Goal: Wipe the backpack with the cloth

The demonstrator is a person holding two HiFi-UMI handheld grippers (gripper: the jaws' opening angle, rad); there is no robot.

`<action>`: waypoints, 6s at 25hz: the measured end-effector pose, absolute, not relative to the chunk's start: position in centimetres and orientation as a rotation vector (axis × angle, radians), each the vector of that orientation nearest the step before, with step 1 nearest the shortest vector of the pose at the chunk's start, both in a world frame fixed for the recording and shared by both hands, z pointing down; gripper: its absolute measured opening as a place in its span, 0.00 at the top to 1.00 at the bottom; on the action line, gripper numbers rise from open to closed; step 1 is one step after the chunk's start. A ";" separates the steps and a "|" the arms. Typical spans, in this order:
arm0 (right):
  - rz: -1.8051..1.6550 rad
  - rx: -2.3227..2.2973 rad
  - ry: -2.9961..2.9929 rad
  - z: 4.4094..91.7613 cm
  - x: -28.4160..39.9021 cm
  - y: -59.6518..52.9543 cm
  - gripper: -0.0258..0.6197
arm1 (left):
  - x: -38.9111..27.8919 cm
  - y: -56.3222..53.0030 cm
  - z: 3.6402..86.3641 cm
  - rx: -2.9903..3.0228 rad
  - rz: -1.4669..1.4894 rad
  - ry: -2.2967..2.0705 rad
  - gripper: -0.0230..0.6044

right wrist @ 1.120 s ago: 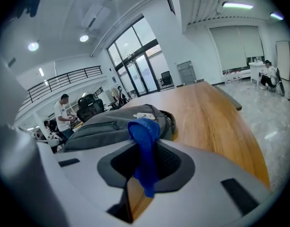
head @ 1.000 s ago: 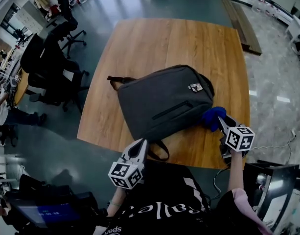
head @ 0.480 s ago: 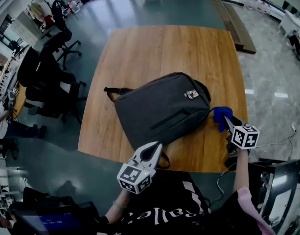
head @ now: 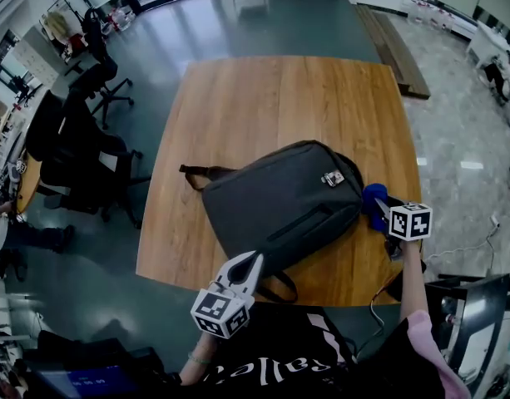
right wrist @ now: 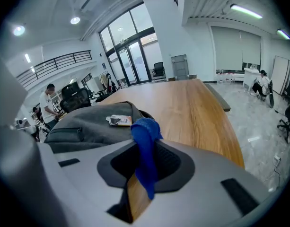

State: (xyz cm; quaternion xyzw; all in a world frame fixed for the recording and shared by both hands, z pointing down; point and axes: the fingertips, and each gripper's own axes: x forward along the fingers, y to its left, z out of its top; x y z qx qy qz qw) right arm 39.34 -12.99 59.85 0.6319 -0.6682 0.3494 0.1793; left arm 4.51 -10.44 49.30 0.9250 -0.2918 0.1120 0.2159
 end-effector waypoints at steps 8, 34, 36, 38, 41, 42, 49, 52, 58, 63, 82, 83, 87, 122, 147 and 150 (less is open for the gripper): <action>0.961 1.734 -1.812 59.7 39.3 -19.5 0.86 | -0.7 -15.0 49.9 2.504 0.307 -0.914 0.97; 0.919 1.472 -1.764 61.2 35.5 -36.7 0.86 | -8.7 -22.9 52.3 2.318 0.245 -1.102 0.97; 0.904 1.427 -1.760 61.5 34.5 -37.0 0.86 | -9.4 -23.3 52.4 2.302 0.238 -1.121 0.97; 0.883 1.396 -1.764 61.4 33.3 -37.6 0.86 | -10.3 -23.5 52.6 2.278 0.227 -1.145 0.97; 0.849 1.362 -1.788 61.0 31.4 -38.7 0.86 | -11.6 -23.4 53.3 2.244 0.222 -1.169 0.97; 0.835 1.348 -1.794 60.8 30.9 -39.0 0.86 | -11.8 -23.3 53.5 2.238 0.224 -1.174 0.97; 0.750 1.274 -1.839 59.7 27.1 -41.4 0.86 | -13.5 -23.1 54.0 2.210 0.205 -1.209 0.97; 0.731 1.238 -1.852 59.5 24.9 -42.0 0.86 | -14.5 -23.0 53.9 2.203 0.194 -1.220 0.97; 0.688 1.159 -1.889 59.0 20.5 -42.0 0.86 | -16.5 -22.9 54.0 2.187 0.172 -1.245 0.97; 0.650 1.077 -1.945 58.6 15.7 -41.6 0.86 | -17.7 -22.4 54.3 2.177 0.164 -1.250 0.97; 0.491 0.809 -2.143 55.1 -2.2 -37.8 0.86 | -21.2 -21.2 54.1 2.196 0.147 -1.235 0.97; 0.485 0.797 -2.151 54.9 -3.0 -37.7 0.86 | -21.4 -21.2 54.1 2.198 0.148 -1.233 0.97; 0.478 0.738 -2.200 53.8 -6.2 -36.6 0.86 | -22.3 -20.9 53.9 2.202 0.146 -1.232 0.97; 0.452 0.677 -2.434 48.3 -3.9 -18.4 0.86 | -14.8 -13.1 51.2 2.283 0.113 -1.261 0.97; 0.550 0.553 -2.545 48.1 1.7 -6.0 0.86 | -8.1 -6.6 50.5 2.272 0.089 -1.366 0.97; 0.496 0.640 -2.597 45.3 3.3 -9.8 0.86 | -7.9 -7.2 50.4 2.289 0.104 -1.363 0.97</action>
